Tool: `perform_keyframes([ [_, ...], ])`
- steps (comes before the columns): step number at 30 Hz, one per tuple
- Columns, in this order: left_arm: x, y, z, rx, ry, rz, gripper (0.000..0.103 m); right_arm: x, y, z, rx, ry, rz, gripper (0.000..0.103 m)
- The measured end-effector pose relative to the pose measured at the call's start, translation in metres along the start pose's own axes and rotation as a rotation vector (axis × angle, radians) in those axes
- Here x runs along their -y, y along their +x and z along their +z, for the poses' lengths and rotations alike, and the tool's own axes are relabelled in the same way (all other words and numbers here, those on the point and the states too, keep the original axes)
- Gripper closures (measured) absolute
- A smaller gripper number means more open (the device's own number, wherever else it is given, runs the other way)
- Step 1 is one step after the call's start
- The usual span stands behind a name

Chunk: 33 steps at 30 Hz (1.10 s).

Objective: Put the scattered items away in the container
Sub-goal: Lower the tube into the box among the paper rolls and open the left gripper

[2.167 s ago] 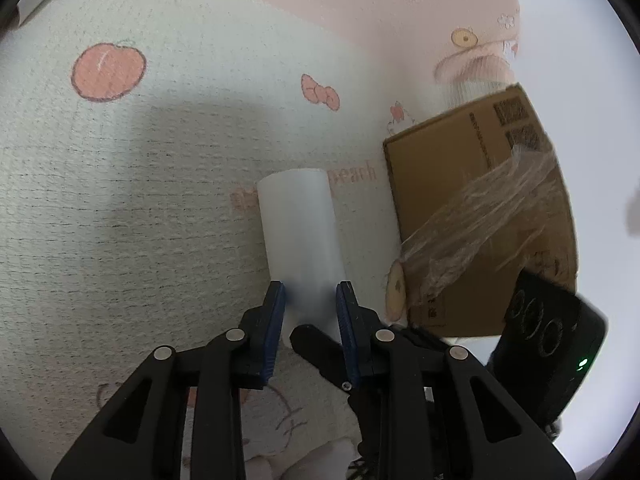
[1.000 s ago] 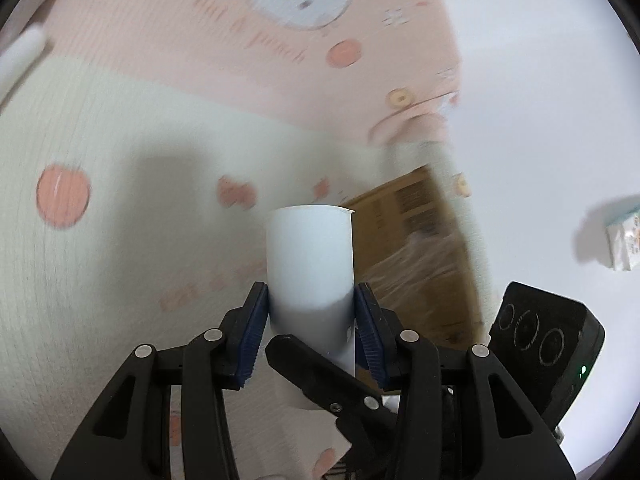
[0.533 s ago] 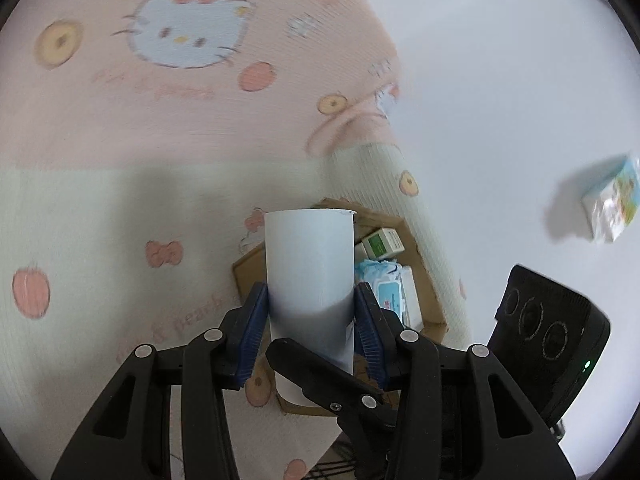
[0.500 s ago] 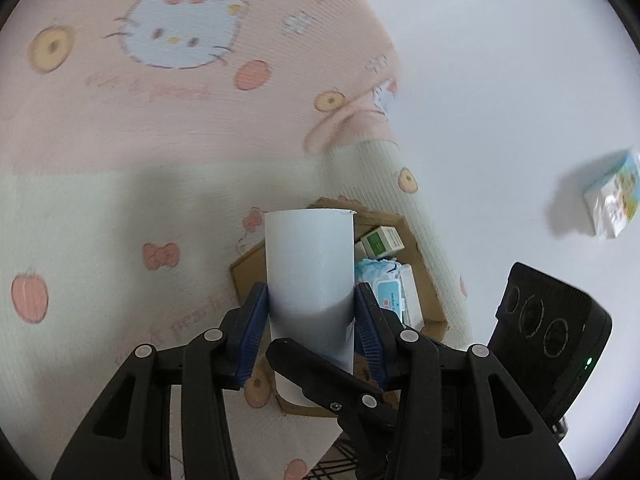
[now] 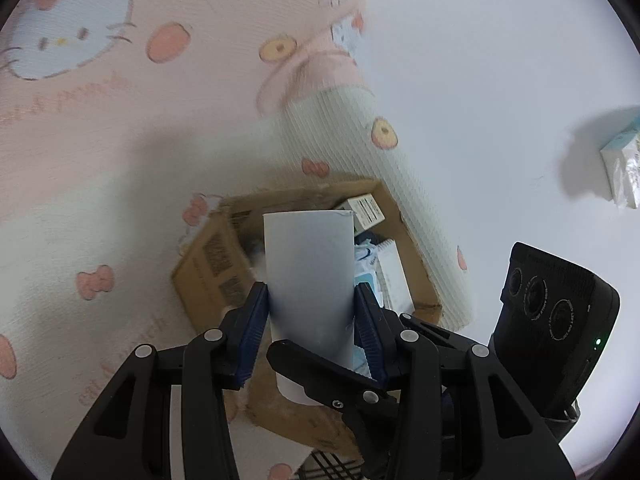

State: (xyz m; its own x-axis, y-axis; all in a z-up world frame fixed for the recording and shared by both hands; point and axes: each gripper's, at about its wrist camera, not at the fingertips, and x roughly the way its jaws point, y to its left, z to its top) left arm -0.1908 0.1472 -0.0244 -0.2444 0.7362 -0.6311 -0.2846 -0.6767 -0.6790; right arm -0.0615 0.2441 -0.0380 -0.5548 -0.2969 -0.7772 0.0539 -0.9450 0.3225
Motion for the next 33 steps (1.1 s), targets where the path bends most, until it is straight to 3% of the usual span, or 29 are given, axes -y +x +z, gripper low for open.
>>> perform_keyframes([
  [5,0.011,0.029,0.012,-0.075,-0.024,0.03,0.055,0.032,0.004,0.01,-0.073,0.063,0.016,0.061],
  [11,0.033,0.056,0.011,-0.123,0.063,0.1,0.055,0.062,0.005,0.011,-0.112,0.129,0.045,0.062],
  [15,0.034,0.072,0.009,-0.167,0.067,0.124,0.055,0.079,0.009,0.007,-0.134,0.165,0.052,0.062],
  [20,0.031,0.088,0.002,-0.237,0.085,0.187,0.055,0.088,0.023,-0.001,-0.203,0.159,0.043,0.062],
  [24,0.032,0.091,-0.001,-0.248,0.124,0.231,0.055,0.092,0.035,-0.002,-0.248,0.156,0.056,0.062],
  [33,0.03,0.094,0.005,-0.268,0.113,0.238,0.054,0.084,0.042,0.006,-0.297,0.052,0.033,0.062],
])
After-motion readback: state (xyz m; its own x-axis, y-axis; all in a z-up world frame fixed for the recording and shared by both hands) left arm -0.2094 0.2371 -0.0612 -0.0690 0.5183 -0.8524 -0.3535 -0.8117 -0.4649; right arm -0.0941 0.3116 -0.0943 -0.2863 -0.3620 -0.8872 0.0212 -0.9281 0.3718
